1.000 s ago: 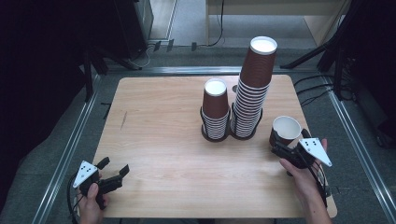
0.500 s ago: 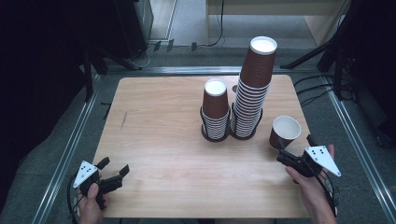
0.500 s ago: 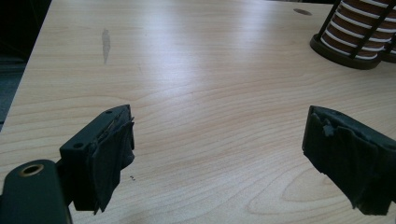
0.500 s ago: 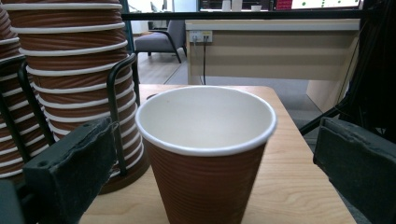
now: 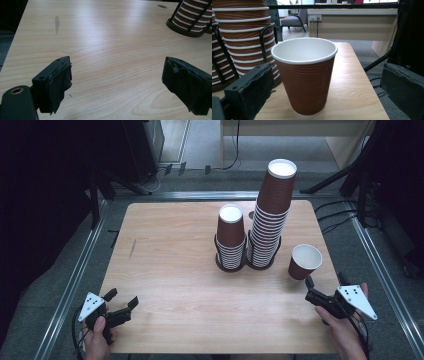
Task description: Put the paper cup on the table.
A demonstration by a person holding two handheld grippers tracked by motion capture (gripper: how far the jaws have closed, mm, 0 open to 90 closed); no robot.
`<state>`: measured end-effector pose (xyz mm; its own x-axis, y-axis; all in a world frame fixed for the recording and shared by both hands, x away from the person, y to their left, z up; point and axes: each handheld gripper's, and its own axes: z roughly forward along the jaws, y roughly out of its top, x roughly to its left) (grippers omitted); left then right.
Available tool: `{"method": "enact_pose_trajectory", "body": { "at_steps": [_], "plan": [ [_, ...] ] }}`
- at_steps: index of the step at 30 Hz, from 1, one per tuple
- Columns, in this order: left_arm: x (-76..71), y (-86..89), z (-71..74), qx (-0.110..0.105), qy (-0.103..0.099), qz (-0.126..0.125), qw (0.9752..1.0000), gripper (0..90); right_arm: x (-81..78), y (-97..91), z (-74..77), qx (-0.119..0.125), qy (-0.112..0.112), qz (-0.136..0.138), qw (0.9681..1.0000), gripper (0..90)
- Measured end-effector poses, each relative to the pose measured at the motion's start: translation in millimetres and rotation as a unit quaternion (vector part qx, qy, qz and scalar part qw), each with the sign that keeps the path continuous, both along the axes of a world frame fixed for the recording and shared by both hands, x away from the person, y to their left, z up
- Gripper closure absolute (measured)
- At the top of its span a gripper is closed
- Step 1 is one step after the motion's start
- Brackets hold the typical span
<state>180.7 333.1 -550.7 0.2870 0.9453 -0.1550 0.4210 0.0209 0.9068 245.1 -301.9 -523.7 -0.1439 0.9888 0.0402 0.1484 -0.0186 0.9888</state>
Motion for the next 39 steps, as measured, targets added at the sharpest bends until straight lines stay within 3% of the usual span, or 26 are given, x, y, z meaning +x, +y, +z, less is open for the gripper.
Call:
{"method": "enact_pose_trajectory", "body": {
  "at_steps": [27, 32, 36, 39],
  "plan": [
    [0.2, -0.5, 0.0, 0.002, 0.000, 0.003, 1.0000, 9.5, -36.9, -43.3, -17.2, -0.017, 0.021, -0.023, 0.9994, 0.0],
    [1.0, -0.4, -0.2, 0.003, 0.001, 0.001, 1.0000, 9.6, -40.2, -42.8, -19.4, -0.021, 0.022, -0.009, 0.9995, 0.0],
    [1.9, 0.3, -0.4, 0.001, 0.002, -0.001, 1.0000, 9.5, -40.3, -37.2, -22.2, -0.034, 0.036, -0.014, 0.9987, 0.4],
    [2.3, 0.5, -0.4, 0.001, 0.003, -0.004, 1.0000, 9.6, -40.0, -33.0, -25.0, -0.041, 0.033, -0.021, 0.9984, 1.7]
  ]
}}
